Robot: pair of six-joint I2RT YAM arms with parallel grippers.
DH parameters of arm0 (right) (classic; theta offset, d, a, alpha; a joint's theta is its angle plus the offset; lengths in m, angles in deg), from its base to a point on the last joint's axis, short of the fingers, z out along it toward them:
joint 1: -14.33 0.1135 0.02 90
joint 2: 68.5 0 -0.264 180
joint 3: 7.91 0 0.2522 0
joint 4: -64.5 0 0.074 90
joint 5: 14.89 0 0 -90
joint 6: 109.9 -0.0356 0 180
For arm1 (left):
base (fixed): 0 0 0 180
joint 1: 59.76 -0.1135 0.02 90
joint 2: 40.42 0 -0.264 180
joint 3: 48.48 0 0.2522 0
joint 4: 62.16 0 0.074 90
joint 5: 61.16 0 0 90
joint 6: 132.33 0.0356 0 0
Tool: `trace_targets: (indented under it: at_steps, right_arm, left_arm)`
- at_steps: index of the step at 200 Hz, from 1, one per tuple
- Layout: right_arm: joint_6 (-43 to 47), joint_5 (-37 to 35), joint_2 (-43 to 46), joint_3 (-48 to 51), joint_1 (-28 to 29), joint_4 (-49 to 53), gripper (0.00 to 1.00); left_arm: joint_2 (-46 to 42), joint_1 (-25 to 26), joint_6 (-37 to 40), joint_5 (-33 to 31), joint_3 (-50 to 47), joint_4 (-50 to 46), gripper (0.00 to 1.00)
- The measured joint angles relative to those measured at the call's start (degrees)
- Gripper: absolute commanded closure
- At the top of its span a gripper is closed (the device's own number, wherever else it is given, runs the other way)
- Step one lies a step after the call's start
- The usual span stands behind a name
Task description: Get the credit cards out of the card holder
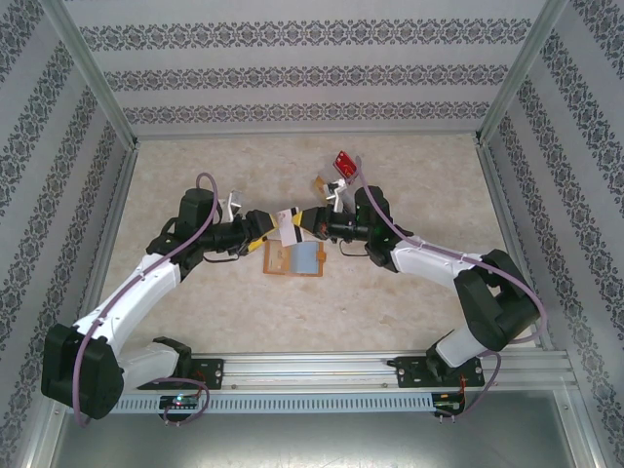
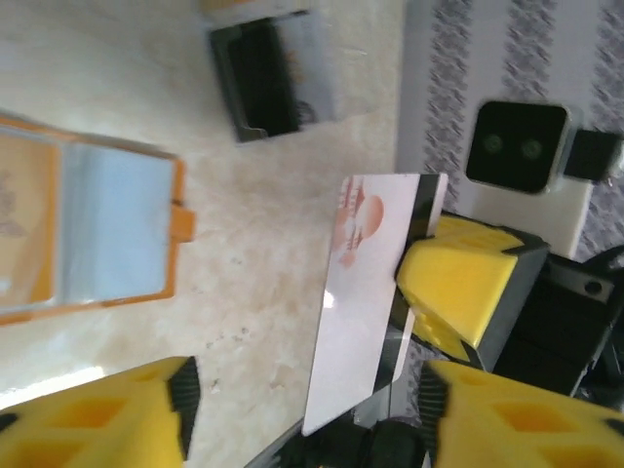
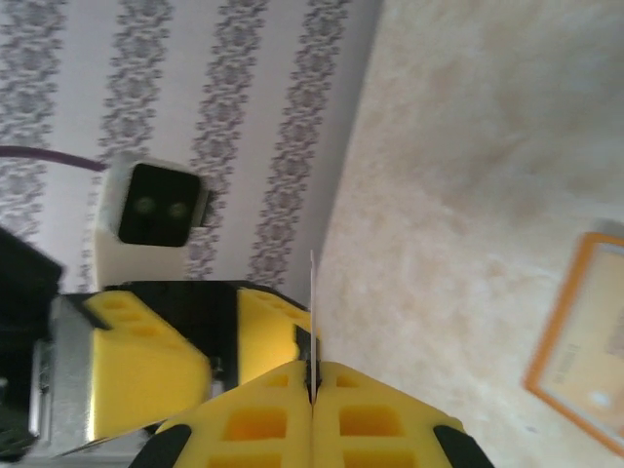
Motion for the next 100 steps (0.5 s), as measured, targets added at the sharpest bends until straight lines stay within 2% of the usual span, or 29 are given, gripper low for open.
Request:
trace_targets:
  at_steps: [13, 34, 71, 100]
  right_arm:
    - [4.3, -1.9, 0.6, -1.7, -1.0, 7.1, 1.00]
    - [14.0, -7.8, 2.1, -6.8, -3.1, 20.6, 1.00]
    - [32.4, -19.1, 3.3, -16.2, -6.4, 36.7, 1.00]
    - [44.1, -25.4, -0.1, -24.1, -8.3, 46.0, 1.00]
  left_arm:
    - [-0.4, -0.8, 3.3, -3.3, 1.0, -4.3, 0.11]
    - [-1.3, -3.2, 8.7, -8.0, 1.6, -9.8, 0.03]
    - [-1.4, -6.3, 17.7, -15.1, 2.2, -17.6, 0.00]
    - [-1.4, -7.1, 22.1, -20.3, 3.3, -21.2, 0.00]
